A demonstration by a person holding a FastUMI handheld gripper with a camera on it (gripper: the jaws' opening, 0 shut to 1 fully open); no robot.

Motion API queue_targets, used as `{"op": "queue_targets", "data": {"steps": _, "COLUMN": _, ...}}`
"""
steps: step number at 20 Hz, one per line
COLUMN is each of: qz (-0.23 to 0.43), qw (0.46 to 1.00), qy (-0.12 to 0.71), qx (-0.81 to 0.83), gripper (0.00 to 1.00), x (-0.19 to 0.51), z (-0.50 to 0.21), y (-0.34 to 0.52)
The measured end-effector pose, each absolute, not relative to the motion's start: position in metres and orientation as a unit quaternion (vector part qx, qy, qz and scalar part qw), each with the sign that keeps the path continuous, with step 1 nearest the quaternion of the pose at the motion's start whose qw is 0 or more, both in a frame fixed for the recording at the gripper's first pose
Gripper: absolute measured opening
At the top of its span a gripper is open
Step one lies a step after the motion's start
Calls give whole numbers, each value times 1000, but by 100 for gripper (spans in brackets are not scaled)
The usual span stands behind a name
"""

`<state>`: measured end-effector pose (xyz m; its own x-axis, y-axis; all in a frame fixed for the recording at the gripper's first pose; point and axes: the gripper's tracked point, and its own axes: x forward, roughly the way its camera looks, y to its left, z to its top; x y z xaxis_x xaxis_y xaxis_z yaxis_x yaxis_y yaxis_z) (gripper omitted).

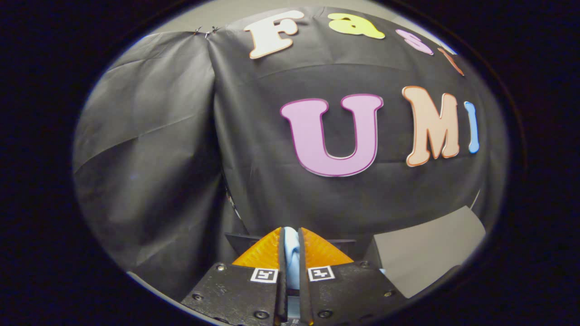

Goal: Put the clothes into the washing machine and then close the washing machine lid.

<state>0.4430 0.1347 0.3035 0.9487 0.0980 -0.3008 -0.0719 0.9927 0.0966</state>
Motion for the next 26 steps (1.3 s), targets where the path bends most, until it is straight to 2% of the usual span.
{"op": "queue_targets", "data": {"steps": 9, "qz": 79, "qw": 981, "qy": 169, "qx": 53, "gripper": 10, "x": 464, "z": 262, "y": 184}}
{"op": "queue_targets", "data": {"steps": 18, "qz": 78, "qw": 977, "qy": 197, "qx": 40, "gripper": 10, "x": 479, "z": 217, "y": 195}}
{"op": "queue_targets", "data": {"steps": 21, "qz": 56, "qw": 976, "qy": 206, "qx": 53, "gripper": 10, "x": 486, "z": 203, "y": 188}}
{"op": "queue_targets", "data": {"steps": 24, "qz": 55, "qw": 971, "qy": 220, "qx": 73, "gripper": 17, "x": 492, "z": 190, "y": 183}}
{"op": "queue_targets", "data": {"steps": 26, "qz": 57, "qw": 974, "qy": 201, "qx": 85, "gripper": 34, "x": 494, "z": 196, "y": 185}}
